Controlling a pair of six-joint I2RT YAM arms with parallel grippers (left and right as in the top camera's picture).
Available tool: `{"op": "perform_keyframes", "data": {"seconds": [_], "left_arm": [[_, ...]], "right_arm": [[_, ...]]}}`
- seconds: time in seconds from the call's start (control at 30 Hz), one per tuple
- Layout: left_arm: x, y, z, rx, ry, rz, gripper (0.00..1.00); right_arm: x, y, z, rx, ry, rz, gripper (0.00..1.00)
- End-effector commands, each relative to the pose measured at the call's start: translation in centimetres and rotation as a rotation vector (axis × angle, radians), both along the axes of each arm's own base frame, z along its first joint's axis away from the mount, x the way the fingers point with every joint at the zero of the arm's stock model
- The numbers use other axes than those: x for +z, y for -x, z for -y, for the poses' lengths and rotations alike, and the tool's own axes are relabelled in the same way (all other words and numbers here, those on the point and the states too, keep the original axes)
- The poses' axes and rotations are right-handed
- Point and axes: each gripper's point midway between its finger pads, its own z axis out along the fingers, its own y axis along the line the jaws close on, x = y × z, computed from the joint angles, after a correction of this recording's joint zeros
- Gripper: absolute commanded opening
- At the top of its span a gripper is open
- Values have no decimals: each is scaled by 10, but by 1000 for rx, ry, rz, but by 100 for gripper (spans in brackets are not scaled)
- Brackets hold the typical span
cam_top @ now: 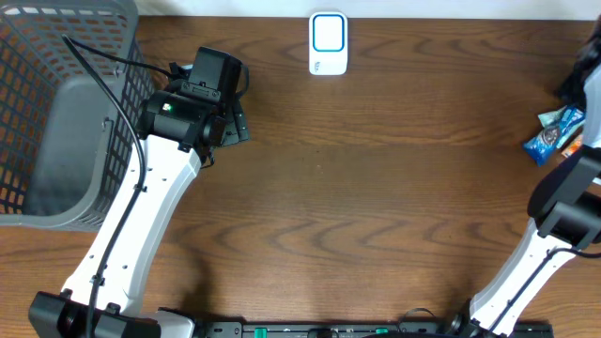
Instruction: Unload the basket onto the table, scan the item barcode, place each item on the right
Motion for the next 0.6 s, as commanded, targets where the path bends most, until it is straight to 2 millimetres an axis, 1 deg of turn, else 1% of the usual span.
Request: {"op": "perform_keyframes", "data": {"seconds": [0.0, 0.1, 0.27, 0.33, 0.43, 0.57], "left_arm": [[0, 0, -2, 12, -3, 1, 98], [0, 0, -2, 12, -3, 1, 98], [0, 0, -2, 12, -3, 1, 98], [0, 0, -2, 12, -3, 1, 98], [0, 0, -2, 12, -3, 1, 98], [0, 0, -2, 13, -3, 1, 98]], "right_arm": [[17, 1, 4, -2, -6, 43, 79], [10, -10, -10, 64, -94, 77, 80], [-3, -34, -50, 188, -303, 165, 82], [-6, -39, -65, 233, -364, 179, 82], [-7, -49, -100, 353, -483, 196, 84], [-5, -56, -155, 460, -663, 222, 83]]}}
